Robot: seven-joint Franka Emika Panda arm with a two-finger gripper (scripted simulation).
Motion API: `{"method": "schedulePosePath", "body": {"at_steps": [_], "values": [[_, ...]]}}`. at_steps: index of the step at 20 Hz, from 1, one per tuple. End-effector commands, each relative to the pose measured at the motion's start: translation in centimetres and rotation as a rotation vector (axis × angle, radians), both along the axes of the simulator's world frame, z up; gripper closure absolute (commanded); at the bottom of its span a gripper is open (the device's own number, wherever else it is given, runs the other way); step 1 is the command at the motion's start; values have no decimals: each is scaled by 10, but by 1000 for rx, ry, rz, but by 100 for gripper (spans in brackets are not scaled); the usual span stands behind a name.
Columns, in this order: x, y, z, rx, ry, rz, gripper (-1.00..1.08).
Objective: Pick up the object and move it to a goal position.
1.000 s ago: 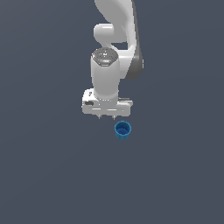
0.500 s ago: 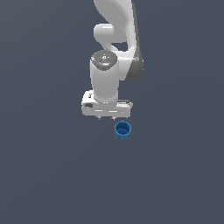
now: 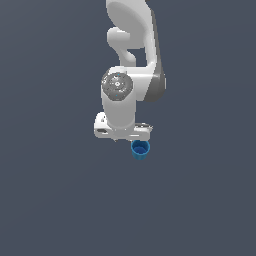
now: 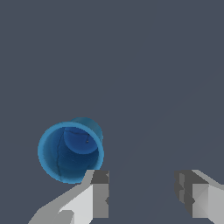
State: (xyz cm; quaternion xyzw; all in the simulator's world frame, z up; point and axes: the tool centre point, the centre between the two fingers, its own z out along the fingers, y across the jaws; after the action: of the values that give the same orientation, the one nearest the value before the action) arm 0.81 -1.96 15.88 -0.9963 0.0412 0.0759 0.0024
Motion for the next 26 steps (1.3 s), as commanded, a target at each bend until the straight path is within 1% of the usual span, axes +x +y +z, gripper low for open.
{"method": "schedulePosePath", "body": {"at_steps": [1, 13, 26], "values": [[3, 2, -6, 10, 42, -6, -20], [11, 15, -34, 75, 260, -33, -20], [4, 27, -58, 161, 494, -46, -20]]}}
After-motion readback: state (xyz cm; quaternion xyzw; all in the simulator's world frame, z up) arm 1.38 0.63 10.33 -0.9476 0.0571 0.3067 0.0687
